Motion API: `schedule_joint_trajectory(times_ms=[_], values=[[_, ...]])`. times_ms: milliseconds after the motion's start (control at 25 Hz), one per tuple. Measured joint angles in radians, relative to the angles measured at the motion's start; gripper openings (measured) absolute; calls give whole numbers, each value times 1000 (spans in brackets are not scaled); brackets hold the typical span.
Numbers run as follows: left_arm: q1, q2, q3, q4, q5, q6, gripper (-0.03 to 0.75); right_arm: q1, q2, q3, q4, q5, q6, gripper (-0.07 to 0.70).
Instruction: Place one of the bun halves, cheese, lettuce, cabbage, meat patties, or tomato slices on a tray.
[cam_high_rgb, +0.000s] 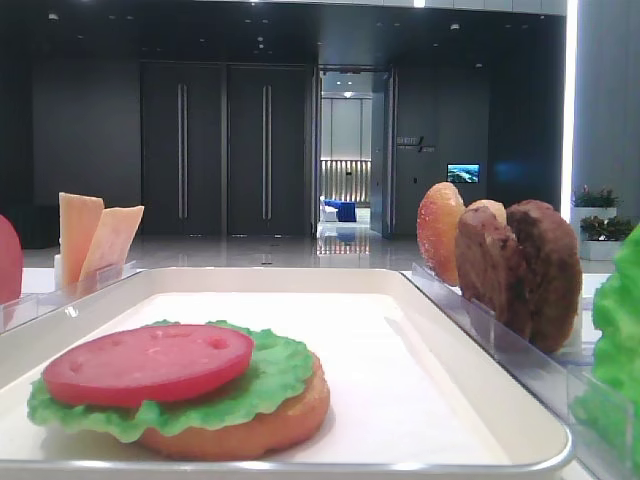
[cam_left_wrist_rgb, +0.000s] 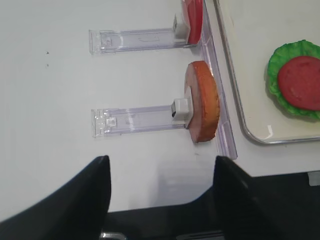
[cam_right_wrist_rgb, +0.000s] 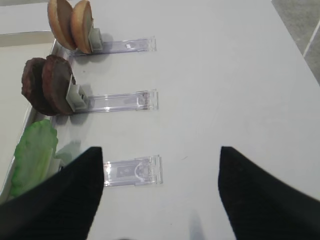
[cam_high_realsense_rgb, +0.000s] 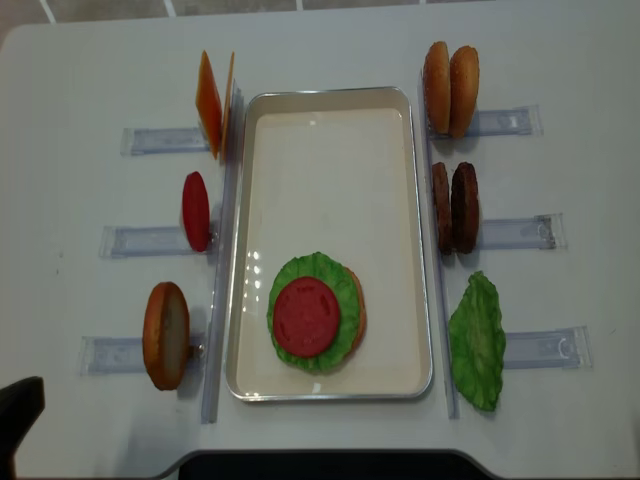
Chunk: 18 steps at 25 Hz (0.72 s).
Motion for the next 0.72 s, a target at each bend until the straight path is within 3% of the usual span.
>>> schedule_joint_trajectory(times_ms=[360, 520, 720], values=[[0, -197, 115, 13, -58, 59, 484, 0, 0, 0, 0, 0, 0, 465], [0, -222, 144, 13, -117, 62, 484, 0, 0, 0, 0, 0, 0, 465], [0, -222, 150, 13, -133, 57, 483, 0, 0, 0, 0, 0, 0, 465]])
